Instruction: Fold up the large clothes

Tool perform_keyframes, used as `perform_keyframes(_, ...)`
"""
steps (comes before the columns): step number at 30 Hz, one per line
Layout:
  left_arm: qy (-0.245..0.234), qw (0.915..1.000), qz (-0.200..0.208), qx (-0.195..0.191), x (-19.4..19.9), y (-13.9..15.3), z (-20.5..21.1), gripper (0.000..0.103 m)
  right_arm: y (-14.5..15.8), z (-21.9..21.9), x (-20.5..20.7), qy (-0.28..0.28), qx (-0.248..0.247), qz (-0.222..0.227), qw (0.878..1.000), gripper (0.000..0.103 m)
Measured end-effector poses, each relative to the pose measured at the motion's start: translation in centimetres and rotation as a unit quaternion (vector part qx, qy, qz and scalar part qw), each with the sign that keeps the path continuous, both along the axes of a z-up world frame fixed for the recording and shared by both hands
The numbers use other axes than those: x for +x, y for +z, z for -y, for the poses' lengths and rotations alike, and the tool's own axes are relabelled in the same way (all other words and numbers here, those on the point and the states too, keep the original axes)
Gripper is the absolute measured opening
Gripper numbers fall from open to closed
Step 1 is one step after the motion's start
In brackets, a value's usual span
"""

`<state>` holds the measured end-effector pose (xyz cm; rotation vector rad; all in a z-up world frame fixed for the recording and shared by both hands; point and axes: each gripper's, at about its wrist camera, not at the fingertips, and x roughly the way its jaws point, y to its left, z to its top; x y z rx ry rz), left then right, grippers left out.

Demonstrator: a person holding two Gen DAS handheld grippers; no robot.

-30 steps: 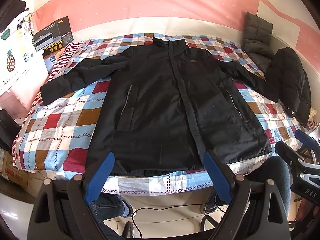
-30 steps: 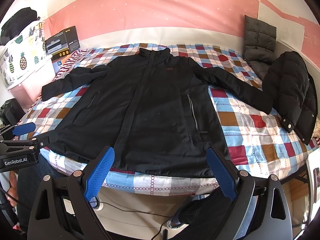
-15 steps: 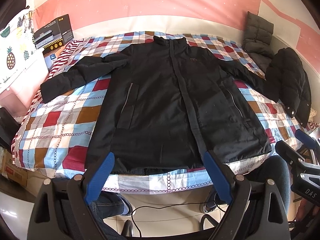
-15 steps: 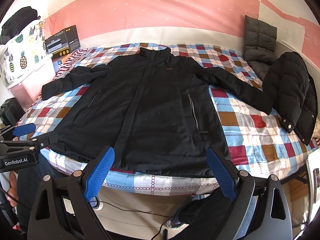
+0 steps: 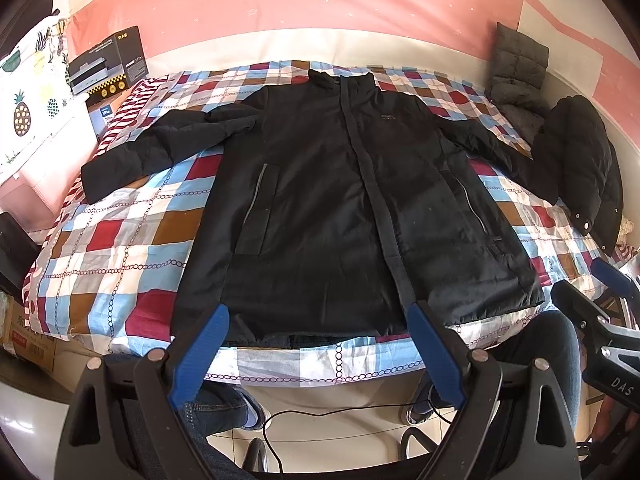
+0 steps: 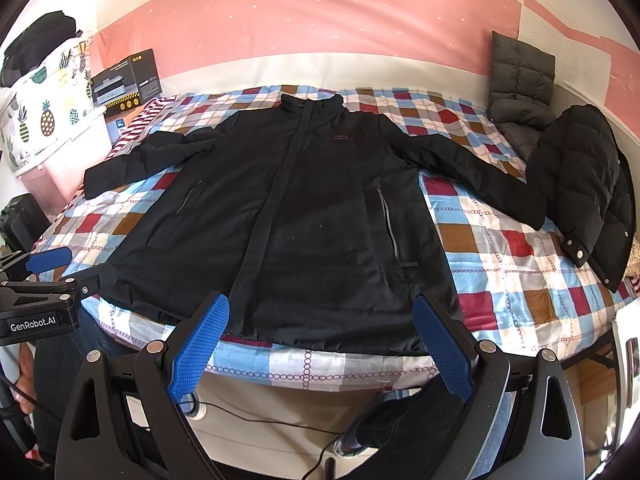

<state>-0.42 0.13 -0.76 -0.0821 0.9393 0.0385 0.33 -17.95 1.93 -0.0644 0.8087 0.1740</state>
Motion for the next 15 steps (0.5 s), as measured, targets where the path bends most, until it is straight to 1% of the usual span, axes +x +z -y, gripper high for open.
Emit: perform_keyframes(15,-0.001,1.0,-0.003,0.0,0.0,-0.18,-0.18,0.092,0.1,-0.43,0.1,0.003,-0.001,0.0,1.0,0.094)
